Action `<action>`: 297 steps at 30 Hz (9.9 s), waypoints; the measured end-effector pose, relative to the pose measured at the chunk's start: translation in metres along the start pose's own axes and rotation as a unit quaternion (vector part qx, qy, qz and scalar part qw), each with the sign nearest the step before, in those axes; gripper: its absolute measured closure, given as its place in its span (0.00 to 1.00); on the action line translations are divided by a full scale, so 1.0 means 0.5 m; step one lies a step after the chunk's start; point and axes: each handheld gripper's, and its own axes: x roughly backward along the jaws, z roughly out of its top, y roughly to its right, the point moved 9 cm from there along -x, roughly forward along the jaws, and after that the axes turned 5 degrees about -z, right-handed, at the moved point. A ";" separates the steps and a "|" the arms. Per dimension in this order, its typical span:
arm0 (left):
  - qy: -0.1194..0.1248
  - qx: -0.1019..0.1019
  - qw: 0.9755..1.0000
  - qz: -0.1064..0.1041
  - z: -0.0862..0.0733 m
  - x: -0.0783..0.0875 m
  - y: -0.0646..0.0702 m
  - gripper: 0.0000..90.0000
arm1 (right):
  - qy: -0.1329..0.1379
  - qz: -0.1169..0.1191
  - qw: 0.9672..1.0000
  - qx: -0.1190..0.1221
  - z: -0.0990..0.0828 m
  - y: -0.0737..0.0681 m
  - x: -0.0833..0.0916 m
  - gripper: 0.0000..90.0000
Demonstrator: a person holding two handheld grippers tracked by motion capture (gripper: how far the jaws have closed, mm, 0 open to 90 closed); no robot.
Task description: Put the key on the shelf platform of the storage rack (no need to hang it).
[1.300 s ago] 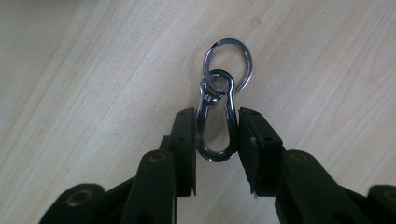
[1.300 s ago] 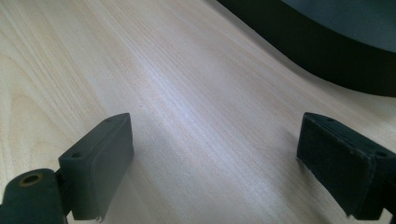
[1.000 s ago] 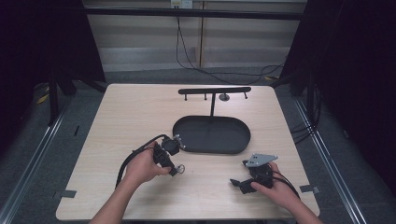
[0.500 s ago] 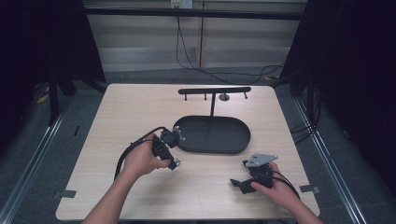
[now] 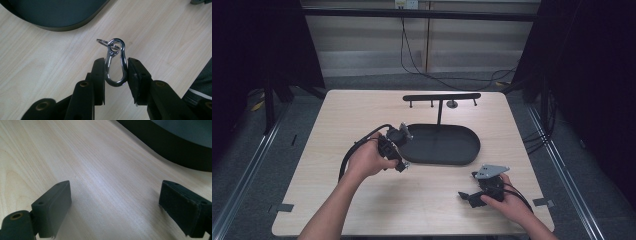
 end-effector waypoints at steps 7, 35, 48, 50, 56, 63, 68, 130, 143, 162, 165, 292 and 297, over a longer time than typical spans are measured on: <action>-0.005 0.005 1.000 -0.001 0.012 0.007 -0.008 0.76 | 0.000 0.000 1.000 -0.001 0.000 0.000 0.000 0.11; 0.000 0.024 1.000 -0.008 0.062 0.036 -0.018 0.76 | 0.001 -0.001 1.000 0.000 0.001 0.000 0.000 0.11; 0.001 0.027 1.000 -0.011 0.092 0.037 -0.021 0.76 | 0.002 -0.001 1.000 0.000 0.001 0.000 0.000 0.11; 0.002 0.027 1.000 -0.011 0.097 0.038 -0.020 0.76 | 0.001 -0.001 1.000 0.000 0.001 0.000 0.000 0.11; 0.003 0.024 1.000 -0.006 0.110 0.043 -0.023 0.76 | 0.001 -0.001 1.000 0.000 0.001 0.000 0.000 0.11; 0.007 0.029 1.000 -0.003 0.122 0.045 -0.028 0.76 | 0.001 -0.001 1.000 0.000 0.001 0.000 0.000 0.11; 0.006 0.028 1.000 0.002 0.132 0.040 -0.032 0.76 | 0.001 -0.001 1.000 0.000 0.001 0.000 0.000 0.11; 0.020 0.038 0.999 0.017 0.198 -0.022 -0.055 0.76 | 0.001 0.000 1.000 0.000 0.001 0.000 0.000 0.11; 0.018 0.033 0.999 0.020 0.200 -0.050 -0.061 0.76 | 0.001 0.000 1.000 0.000 0.001 0.000 0.000 0.11; 0.034 0.033 0.998 0.033 0.193 -0.095 -0.080 0.76 | 0.001 0.000 1.000 0.000 0.001 0.000 0.000 0.11; 0.032 0.026 0.999 0.036 0.194 -0.097 -0.081 0.76 | 0.001 -0.001 1.000 0.000 0.001 0.000 0.000 0.11; 0.098 -0.006 0.995 0.023 0.036 -0.028 -0.063 0.26 | 0.000 0.000 1.000 0.000 0.000 0.000 0.000 0.11; 0.098 -0.007 0.995 0.021 0.024 -0.028 -0.061 0.26 | 0.000 0.001 1.000 0.000 0.000 0.000 0.000 0.11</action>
